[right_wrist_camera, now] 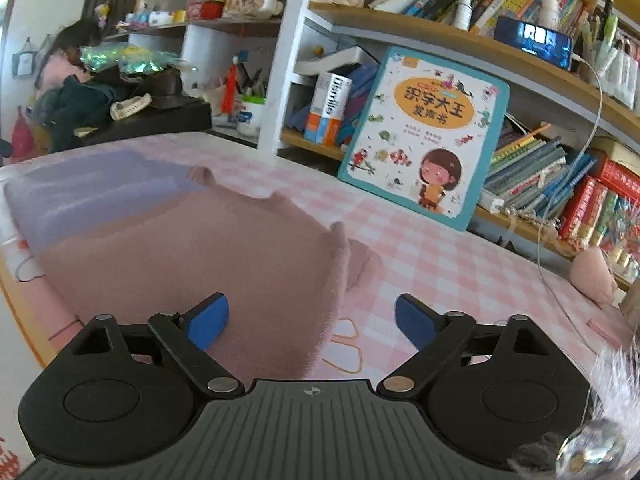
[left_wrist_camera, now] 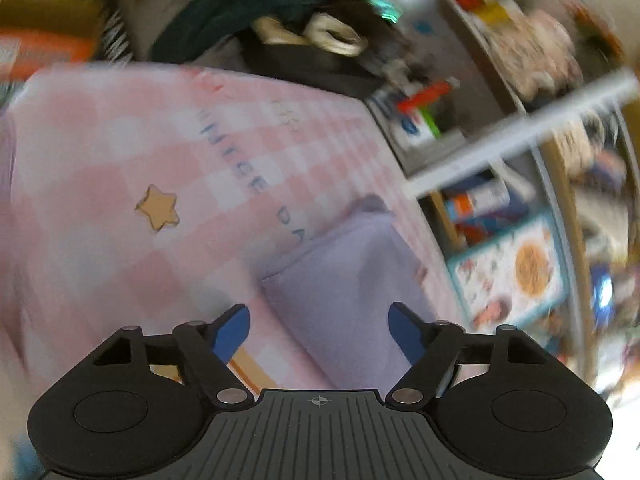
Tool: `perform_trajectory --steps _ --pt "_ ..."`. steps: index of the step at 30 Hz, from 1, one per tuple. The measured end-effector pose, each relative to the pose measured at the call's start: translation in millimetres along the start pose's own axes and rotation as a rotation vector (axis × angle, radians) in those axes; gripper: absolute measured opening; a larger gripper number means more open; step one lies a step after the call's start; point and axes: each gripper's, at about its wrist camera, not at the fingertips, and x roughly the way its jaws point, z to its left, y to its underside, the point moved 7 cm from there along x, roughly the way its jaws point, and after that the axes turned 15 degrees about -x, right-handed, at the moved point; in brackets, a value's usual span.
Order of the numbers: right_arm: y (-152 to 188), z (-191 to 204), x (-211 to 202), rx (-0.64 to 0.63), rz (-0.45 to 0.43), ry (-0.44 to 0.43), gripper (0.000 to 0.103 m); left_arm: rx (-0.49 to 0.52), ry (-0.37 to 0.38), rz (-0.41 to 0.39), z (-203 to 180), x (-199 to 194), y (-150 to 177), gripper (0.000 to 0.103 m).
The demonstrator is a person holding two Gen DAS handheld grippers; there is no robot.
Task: Fold clothes
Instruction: 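Move the open left gripper to the lavender half's edge and close on it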
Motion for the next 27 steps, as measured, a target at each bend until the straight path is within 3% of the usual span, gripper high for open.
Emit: perform_trajectory --steps 4,7,12,15,17,19,22,27 --pt "3 1 2 0.006 0.017 -0.031 0.082 -0.047 0.005 -0.028 1 3 -5 0.068" --pt "3 5 5 -0.009 0.035 -0.033 0.082 -0.035 0.002 -0.033 3 10 -9 0.044" --pt "3 7 5 -0.022 0.04 -0.03 0.083 -0.052 0.011 -0.035 9 12 -13 0.03" --pt "4 4 6 -0.004 0.043 -0.041 0.083 0.0 0.015 -0.056 5 9 -9 0.022" --pt "5 2 7 0.009 0.046 -0.045 0.086 0.102 0.053 -0.086 -11 1 -2 0.018" --pt "4 2 7 0.009 0.047 -0.042 0.086 0.211 0.125 -0.087 -34 -6 7 0.017" --pt "3 4 5 -0.013 0.045 -0.027 0.086 0.29 0.2 -0.051 -55 -8 16 0.018" --pt "3 3 6 -0.009 0.045 -0.03 0.086 0.277 0.078 -0.054 -42 1 15 0.027"
